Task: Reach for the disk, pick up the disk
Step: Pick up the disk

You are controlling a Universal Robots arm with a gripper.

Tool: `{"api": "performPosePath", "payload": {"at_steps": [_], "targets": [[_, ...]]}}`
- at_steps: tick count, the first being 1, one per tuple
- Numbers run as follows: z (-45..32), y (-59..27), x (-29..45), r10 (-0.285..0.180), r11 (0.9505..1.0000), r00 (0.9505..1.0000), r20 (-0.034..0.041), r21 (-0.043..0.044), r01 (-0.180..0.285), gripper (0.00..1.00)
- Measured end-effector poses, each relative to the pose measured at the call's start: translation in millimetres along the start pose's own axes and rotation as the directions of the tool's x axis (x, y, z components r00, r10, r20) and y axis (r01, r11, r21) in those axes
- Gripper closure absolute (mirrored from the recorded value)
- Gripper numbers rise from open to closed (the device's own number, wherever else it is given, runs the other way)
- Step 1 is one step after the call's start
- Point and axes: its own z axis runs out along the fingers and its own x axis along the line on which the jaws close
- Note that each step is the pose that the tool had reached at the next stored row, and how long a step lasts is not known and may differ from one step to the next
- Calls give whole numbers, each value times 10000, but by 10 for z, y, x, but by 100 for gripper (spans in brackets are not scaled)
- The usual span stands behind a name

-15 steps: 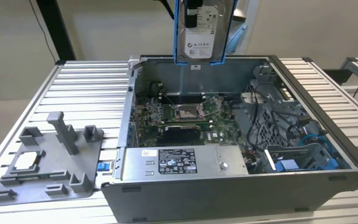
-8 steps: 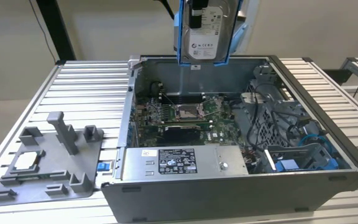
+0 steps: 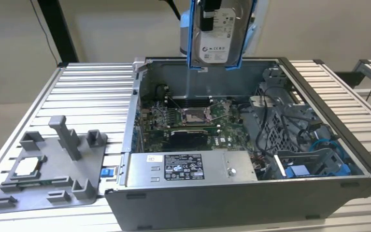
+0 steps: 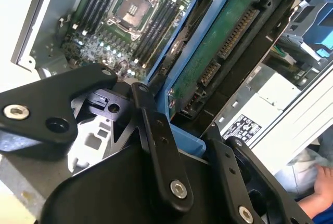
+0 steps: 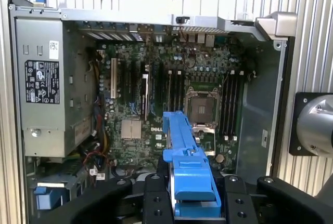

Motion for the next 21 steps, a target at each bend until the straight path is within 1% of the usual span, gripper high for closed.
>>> {"api": "performPosePath", "payload": {"at_steps": [10, 17, 21], "targets": [[-1, -50, 122, 0, 10000, 10000, 0, -4, 0, 100], [-4, -75, 240, 0, 10000, 10000, -1, -5, 0, 100], [-6, -103, 339, 0, 10000, 10000, -1, -10, 0, 100]]}}
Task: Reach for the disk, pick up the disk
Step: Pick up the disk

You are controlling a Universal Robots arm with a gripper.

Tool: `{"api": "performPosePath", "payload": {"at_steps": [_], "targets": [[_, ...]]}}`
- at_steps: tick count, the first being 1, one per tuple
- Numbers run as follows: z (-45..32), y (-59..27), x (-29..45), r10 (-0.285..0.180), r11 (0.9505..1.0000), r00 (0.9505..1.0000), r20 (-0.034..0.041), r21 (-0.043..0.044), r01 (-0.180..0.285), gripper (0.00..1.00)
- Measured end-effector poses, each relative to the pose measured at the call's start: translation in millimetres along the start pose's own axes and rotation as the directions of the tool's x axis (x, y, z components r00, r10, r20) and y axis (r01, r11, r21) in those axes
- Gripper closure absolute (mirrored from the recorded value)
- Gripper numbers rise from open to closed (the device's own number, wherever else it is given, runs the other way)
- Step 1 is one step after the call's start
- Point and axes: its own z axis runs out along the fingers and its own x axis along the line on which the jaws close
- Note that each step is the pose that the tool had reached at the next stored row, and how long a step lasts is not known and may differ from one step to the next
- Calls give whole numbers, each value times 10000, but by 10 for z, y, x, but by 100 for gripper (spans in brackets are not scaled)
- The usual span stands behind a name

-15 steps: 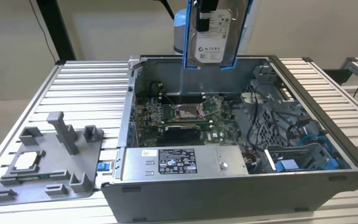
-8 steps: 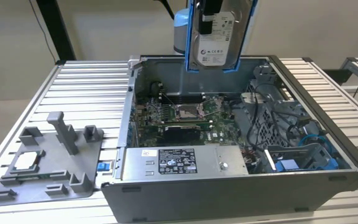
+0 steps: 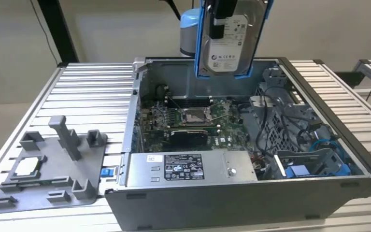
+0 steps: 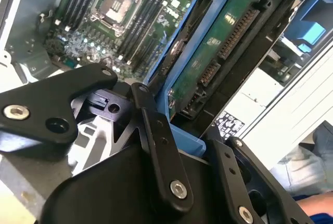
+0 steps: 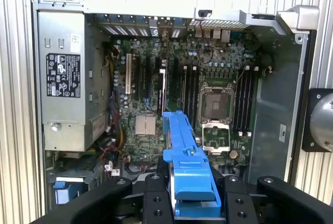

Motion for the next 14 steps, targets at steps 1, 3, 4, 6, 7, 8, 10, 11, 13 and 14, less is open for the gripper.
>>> {"api": "performPosePath", "payload": {"at_steps": [1, 3, 4, 6, 7, 8, 10, 11, 13, 14], "targets": [[0, -8, 29, 0, 10000, 10000, 1, -2, 0, 100], [-1, -24, 84, 0, 10000, 10000, 2, -5, 0, 100], [-2, -32, 113, 1, 10000, 10000, 1, -8, -1, 100], [-2, -48, 171, 2, 10000, 10000, 3, -12, -2, 100], [-3, -55, 198, 1, 10000, 10000, 3, -14, -1, 100], [-3, -63, 226, 2, 10000, 10000, 4, -16, -2, 100], [-4, -78, 274, 1, 10000, 10000, 4, -21, -1, 100], [-4, -85, 294, 2, 10000, 10000, 4, -23, -2, 100], [-5, -99, 334, 2, 10000, 10000, 3, -30, -2, 100], [-5, -106, 352, 2, 10000, 10000, 5, -32, -2, 100]]}}
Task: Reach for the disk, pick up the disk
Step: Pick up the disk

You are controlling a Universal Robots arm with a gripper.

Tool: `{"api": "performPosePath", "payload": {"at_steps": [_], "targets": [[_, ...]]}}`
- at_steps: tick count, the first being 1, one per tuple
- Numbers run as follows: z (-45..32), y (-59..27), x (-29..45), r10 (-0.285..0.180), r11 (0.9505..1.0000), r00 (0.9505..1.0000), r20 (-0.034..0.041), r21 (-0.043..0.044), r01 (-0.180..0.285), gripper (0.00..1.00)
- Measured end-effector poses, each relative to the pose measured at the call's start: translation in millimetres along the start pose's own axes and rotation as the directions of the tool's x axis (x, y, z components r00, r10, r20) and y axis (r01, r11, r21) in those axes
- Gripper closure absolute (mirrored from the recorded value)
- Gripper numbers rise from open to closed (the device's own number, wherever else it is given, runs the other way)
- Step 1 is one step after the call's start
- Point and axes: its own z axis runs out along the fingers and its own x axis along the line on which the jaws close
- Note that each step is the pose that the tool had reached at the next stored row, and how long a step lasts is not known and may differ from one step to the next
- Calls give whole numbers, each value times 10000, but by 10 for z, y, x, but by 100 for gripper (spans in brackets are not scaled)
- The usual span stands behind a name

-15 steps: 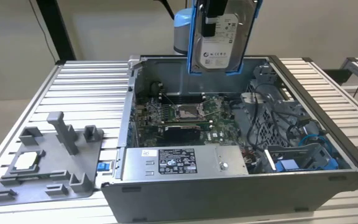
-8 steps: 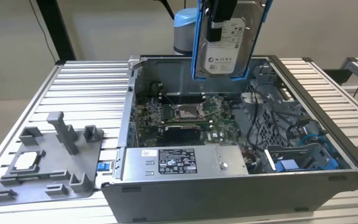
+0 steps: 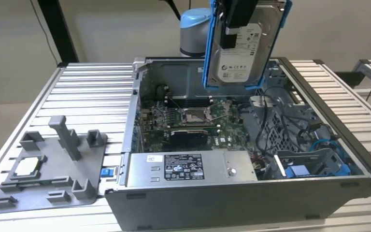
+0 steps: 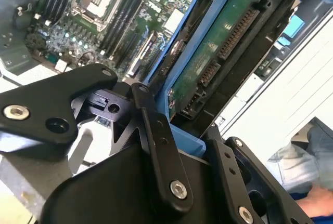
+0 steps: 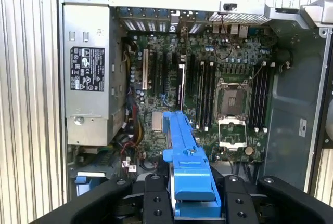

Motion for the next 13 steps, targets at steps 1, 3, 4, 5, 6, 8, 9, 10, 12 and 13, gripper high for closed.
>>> {"api": "performPosePath", "payload": {"at_steps": [1, 3, 4, 5, 6, 8, 9, 10, 12, 13], "targets": [[0, -8, 19, 1, 10000, 10000, -1, -4, -1, 100], [-1, -26, 57, 0, 10000, 10000, -1, -11, 0, 100], [-1, -36, 75, 0, 10000, 10000, 0, -16, 0, 100], [-1, -46, 93, 0, 10000, 10000, -1, -20, 0, 100], [-1, -55, 109, 1, 10000, 10000, 0, -25, -1, 100], [-1, -73, 141, 2, 10000, 10000, 0, -34, -2, 100], [0, -81, 156, 1, 10000, 10000, 0, -38, -1, 100], [0, -88, 170, 2, 10000, 10000, 0, -42, -2, 100], [0, -105, 200, 1, 10000, 10000, 0, -52, -1, 100], [0, -114, 215, 2, 10000, 10000, -1, -59, -2, 100]]}}
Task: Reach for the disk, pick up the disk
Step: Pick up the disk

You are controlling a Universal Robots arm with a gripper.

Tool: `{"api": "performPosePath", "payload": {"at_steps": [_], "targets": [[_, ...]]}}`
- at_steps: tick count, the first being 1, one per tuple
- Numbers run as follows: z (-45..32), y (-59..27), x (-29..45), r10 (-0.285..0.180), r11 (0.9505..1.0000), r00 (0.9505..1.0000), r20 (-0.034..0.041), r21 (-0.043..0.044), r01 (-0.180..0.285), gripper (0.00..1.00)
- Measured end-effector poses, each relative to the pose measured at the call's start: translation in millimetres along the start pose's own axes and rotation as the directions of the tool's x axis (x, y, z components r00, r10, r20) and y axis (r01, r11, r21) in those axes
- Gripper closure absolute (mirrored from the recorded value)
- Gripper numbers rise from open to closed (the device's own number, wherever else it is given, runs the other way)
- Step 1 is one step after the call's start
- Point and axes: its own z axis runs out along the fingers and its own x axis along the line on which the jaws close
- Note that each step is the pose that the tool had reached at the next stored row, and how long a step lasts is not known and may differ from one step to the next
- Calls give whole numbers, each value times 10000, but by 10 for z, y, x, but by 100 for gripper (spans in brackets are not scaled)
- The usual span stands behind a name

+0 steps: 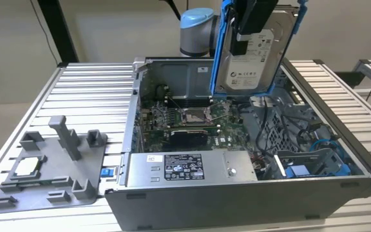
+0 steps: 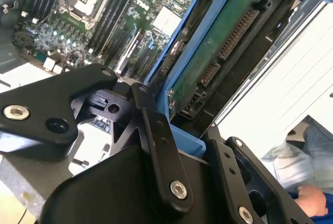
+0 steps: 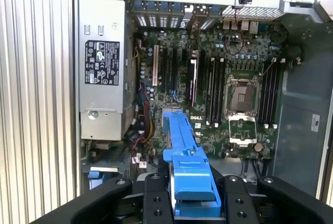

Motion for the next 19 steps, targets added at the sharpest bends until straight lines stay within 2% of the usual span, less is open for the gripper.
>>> {"api": "performPosePath", "payload": {"at_steps": [19], "targets": [[4, -144, 238, 5, 9999, 10000, 2, -105, -5, 100]]}}
